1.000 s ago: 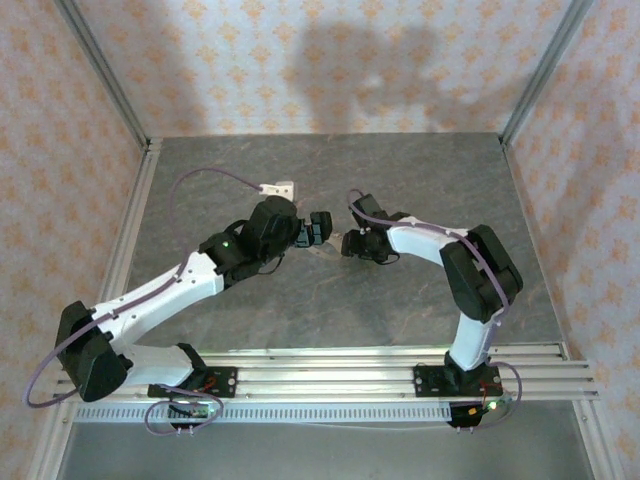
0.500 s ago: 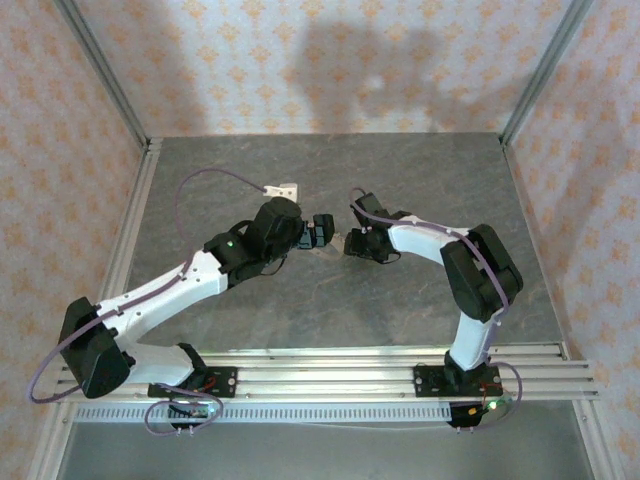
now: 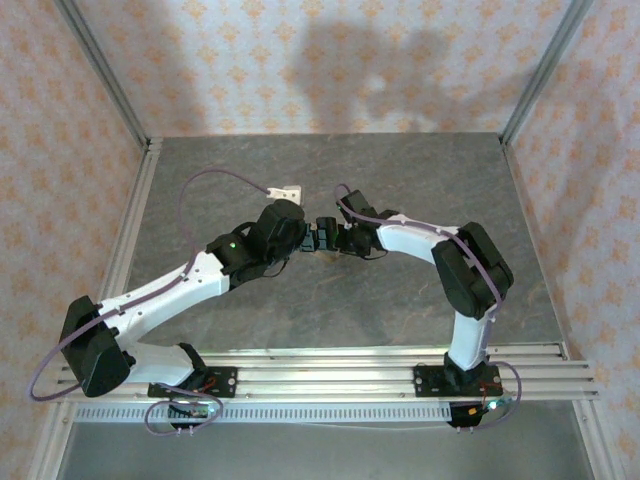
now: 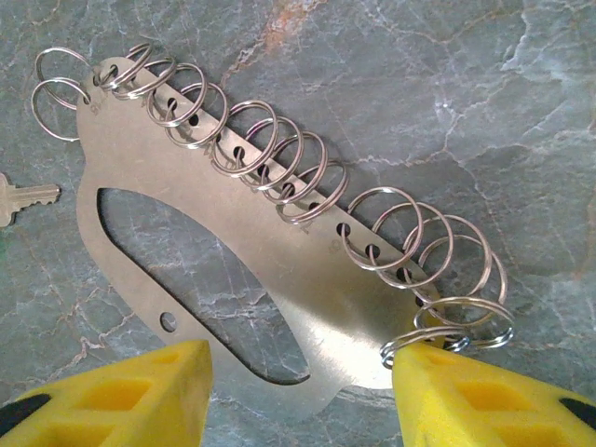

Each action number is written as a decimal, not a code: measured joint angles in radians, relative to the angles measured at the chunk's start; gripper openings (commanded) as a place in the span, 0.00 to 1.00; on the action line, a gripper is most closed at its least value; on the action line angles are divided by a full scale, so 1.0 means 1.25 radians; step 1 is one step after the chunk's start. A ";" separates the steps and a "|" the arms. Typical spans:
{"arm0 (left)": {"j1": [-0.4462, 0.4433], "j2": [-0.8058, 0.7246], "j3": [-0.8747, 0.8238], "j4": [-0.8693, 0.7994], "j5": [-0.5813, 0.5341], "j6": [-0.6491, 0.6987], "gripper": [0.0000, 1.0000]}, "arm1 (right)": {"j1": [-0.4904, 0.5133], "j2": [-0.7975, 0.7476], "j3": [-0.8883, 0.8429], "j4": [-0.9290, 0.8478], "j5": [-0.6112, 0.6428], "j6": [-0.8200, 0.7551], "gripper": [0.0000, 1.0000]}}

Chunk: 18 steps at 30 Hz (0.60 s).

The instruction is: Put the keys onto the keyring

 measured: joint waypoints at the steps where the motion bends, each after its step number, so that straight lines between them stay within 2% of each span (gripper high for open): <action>1: 0.000 0.000 0.000 0.000 -0.001 0.000 1.00 | 0.001 0.000 0.000 0.000 -0.001 0.000 0.54; 8: 0.000 0.000 0.000 0.000 -0.002 0.000 1.00 | 0.023 -0.028 -0.016 -0.004 -0.004 0.002 0.53; 13: 0.000 0.000 0.000 0.000 -0.008 0.000 1.00 | 0.023 -0.088 -0.027 -0.030 0.053 -0.020 0.51; 18: 0.000 -0.001 0.000 -0.001 -0.029 0.000 1.00 | 0.023 -0.086 -0.025 -0.068 0.099 -0.049 0.48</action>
